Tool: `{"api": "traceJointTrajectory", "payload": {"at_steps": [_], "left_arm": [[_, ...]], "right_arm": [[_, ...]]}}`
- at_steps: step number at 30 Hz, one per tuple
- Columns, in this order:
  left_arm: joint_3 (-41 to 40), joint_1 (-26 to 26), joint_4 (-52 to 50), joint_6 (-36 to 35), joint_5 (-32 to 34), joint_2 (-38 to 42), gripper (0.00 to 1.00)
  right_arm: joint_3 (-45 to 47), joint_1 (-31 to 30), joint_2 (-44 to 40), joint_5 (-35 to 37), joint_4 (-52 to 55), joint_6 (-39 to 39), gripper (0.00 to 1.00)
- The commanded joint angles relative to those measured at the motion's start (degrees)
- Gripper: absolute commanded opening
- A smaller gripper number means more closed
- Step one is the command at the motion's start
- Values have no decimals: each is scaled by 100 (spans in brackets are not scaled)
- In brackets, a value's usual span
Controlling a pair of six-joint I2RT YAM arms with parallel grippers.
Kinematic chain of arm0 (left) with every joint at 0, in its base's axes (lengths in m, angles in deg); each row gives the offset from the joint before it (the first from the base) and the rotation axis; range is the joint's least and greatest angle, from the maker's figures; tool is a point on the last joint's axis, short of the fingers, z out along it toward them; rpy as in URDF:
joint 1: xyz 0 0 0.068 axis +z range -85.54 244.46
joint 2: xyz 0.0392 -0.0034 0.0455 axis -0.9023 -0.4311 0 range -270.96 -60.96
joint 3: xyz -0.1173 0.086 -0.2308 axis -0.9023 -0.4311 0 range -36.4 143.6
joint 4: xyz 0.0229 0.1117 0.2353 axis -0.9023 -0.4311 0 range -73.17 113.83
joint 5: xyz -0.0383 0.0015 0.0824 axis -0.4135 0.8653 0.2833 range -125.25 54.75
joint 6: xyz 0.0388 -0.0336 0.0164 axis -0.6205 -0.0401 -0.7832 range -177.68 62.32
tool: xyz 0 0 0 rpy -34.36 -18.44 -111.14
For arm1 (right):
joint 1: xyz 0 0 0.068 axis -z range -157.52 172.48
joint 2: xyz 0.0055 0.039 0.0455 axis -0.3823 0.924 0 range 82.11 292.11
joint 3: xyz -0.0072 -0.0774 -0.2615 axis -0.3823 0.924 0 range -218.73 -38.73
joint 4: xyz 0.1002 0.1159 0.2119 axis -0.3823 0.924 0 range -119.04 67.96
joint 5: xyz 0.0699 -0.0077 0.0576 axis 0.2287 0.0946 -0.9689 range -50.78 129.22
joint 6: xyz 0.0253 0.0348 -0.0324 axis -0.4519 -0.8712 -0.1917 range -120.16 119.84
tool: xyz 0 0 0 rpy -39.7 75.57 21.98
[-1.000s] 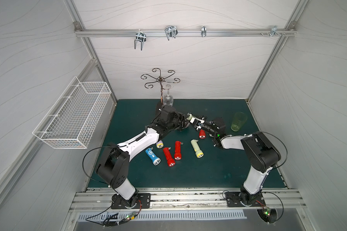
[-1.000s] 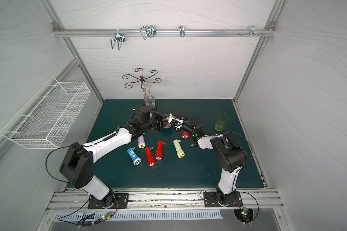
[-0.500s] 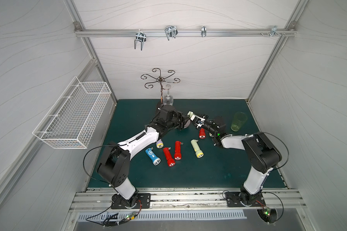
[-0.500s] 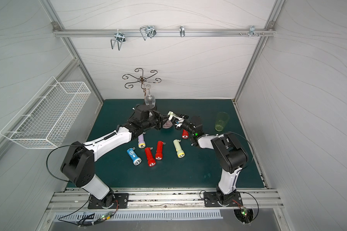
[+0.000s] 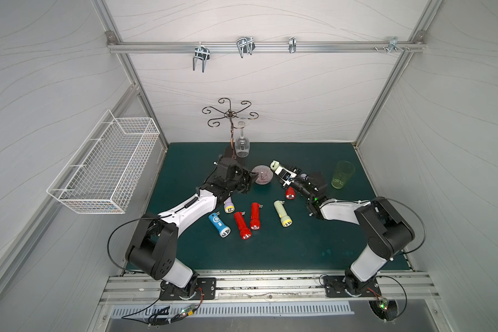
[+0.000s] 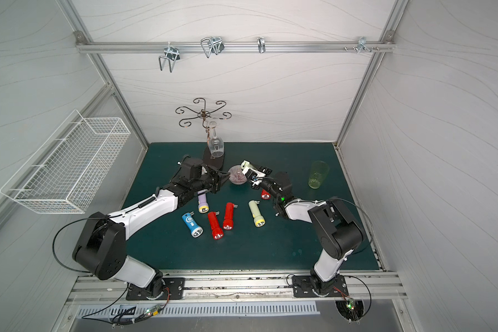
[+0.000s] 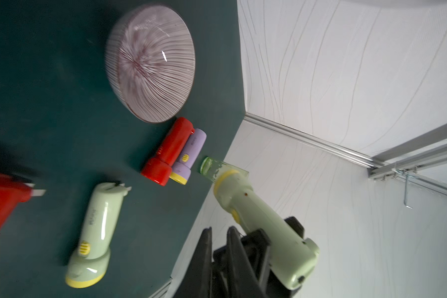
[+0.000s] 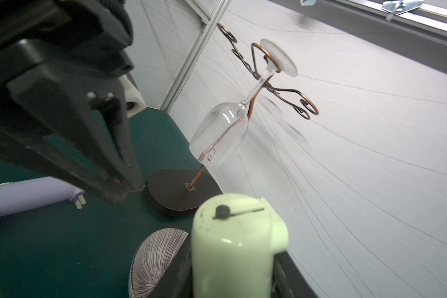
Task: Close the plug at the bottom of the flashlight
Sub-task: Close the plug of the flashlight, then place the flashlight at the center of the board.
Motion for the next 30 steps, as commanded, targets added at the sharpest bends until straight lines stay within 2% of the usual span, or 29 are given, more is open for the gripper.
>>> {"api": "traceJointTrajectory", "payload": {"at_steps": [1,6,13,17,19,22,23,25,30], "left_arm": [[-96,138,-58,-805,78,309,16],[-69,300,-654,-1955,280,618,17],[-50,330,-1308,-3511,982,1296,19],[-99,331,-1633,-4420,1458,1719,20],[-187,331,-1703,-4888,1671,1924,21],[-474,331,-1568,-5481,2023,2236,22],[-568,331,-1507,-5601,2155,2321,27],[-685,371,-1406,-5625,2315,2419,44],[-605,784,-1524,-5548,2249,2350,65]], "right_arm": [[175,-221,-488,858,82,-176,0],[321,-409,-1337,1488,1491,-576,0],[-259,-425,-2275,2745,4791,-2924,0],[-432,-425,-2516,2940,6024,-3809,0],[-550,-426,-2571,3043,6661,-4499,0],[-766,-417,-2585,2973,7603,-4959,0],[-857,-403,-2549,2949,7934,-5187,0],[-1045,-340,-2436,2768,8579,-5543,0],[-1110,-240,-2105,2480,9522,-6115,0]]}}
